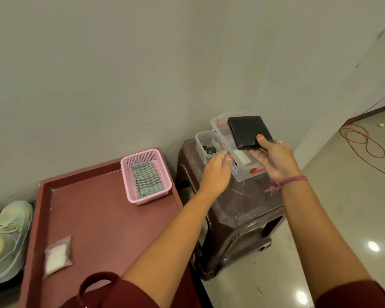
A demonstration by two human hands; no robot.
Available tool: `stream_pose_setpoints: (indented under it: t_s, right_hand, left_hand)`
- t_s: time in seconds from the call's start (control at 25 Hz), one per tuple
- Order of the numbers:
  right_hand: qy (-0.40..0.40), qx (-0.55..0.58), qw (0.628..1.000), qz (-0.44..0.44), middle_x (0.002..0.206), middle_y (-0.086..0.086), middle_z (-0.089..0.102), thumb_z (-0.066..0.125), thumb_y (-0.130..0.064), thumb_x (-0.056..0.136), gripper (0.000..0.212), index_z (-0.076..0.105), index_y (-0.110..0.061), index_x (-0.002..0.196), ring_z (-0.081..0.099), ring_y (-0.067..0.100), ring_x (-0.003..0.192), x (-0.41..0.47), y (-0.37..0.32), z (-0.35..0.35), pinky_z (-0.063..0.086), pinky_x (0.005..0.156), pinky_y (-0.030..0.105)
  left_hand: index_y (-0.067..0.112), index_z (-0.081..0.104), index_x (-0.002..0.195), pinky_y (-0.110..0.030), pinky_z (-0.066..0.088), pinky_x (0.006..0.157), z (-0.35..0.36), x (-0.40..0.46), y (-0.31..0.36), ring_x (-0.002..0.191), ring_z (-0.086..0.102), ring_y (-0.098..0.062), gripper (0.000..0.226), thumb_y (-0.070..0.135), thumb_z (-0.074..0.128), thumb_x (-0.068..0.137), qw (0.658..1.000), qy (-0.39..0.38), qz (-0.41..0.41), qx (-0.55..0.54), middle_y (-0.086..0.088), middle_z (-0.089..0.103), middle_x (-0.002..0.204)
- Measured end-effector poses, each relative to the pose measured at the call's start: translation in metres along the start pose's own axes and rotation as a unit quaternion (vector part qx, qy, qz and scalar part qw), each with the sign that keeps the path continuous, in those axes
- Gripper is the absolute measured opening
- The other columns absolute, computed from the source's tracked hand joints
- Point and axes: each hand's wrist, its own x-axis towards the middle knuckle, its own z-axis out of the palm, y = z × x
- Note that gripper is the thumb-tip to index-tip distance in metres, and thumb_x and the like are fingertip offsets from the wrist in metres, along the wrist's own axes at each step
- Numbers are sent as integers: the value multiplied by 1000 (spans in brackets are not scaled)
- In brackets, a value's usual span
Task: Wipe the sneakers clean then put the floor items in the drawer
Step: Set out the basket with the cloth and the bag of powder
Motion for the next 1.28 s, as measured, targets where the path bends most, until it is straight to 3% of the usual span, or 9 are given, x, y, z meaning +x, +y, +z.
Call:
stream_pose_setpoints:
  t_s: [0.12,0.24,0.48,0.68,0.84,0.96,1.08,1.16,1.28]
  right_hand:
    - [58,-42,997,38,98,14,63,57,-3,91,10,53,-2,100,65,25,90,44,-13,-7,58,78,37]
    - [79,-92,987,109,92,13,60,58,-2,91,8,50,-4,88,63,22,81,83,-10,-6,57,75,39]
    - [69,-133,965,214,90,12,59,58,-5,91,10,50,-3,86,60,22,82,129,22,-5,58,50,30]
    - [118,-253,949,145,98,16,63,68,-15,86,29,54,0,107,66,21,65,138,36,-2,46,34,18]
    - [126,-445,881,97,75,7,56,62,-33,90,35,55,0,101,53,16,57,141,42,-1,49,59,21]
    - [114,-392,904,129,102,11,61,65,-23,88,37,55,0,115,58,19,67,140,40,3,55,83,30]
    - [114,-364,917,115,123,14,54,65,-12,88,38,53,0,122,61,28,102,125,33,9,53,89,34]
    - [115,-347,927,87,129,15,52,63,-9,88,39,52,1,124,56,30,112,112,29,13,52,90,33]
    - [97,-338,936,26,122,13,56,63,-8,87,42,52,-2,127,55,24,102,85,27,26,53,89,36]
  left_hand:
    - [16,25,152,-38,18,118,17,17,-18,147,17,-17,59,33,46,100,966,-77,93,230,-1,22,159]
    - [17,21,153,-45,8,119,25,30,-29,149,5,-17,64,39,47,99,916,-88,139,367,0,12,161]
    - [12,36,147,-39,13,119,32,38,-39,145,23,-15,52,33,45,100,924,-44,166,342,-2,30,156]
    - [12,41,145,-31,12,117,36,39,-41,143,26,-13,47,30,44,101,942,-26,159,296,0,34,154]
    - [11,35,147,-33,8,118,35,36,-38,146,18,-13,50,30,42,102,945,-51,145,288,-1,26,158]
    - [8,24,151,-40,3,119,31,36,-32,148,8,-17,56,33,38,103,938,-97,128,308,-4,13,161]
    - [9,16,153,-44,-1,118,23,32,-29,149,2,-18,61,36,37,103,926,-150,122,324,-4,3,162]
    - [10,18,153,-45,-1,118,14,21,-29,149,4,-18,60,34,39,102,932,-148,127,305,-5,7,162]
    - [11,33,148,-42,12,121,-8,-5,-33,144,23,-18,53,32,44,101,960,-75,125,239,-5,30,155]
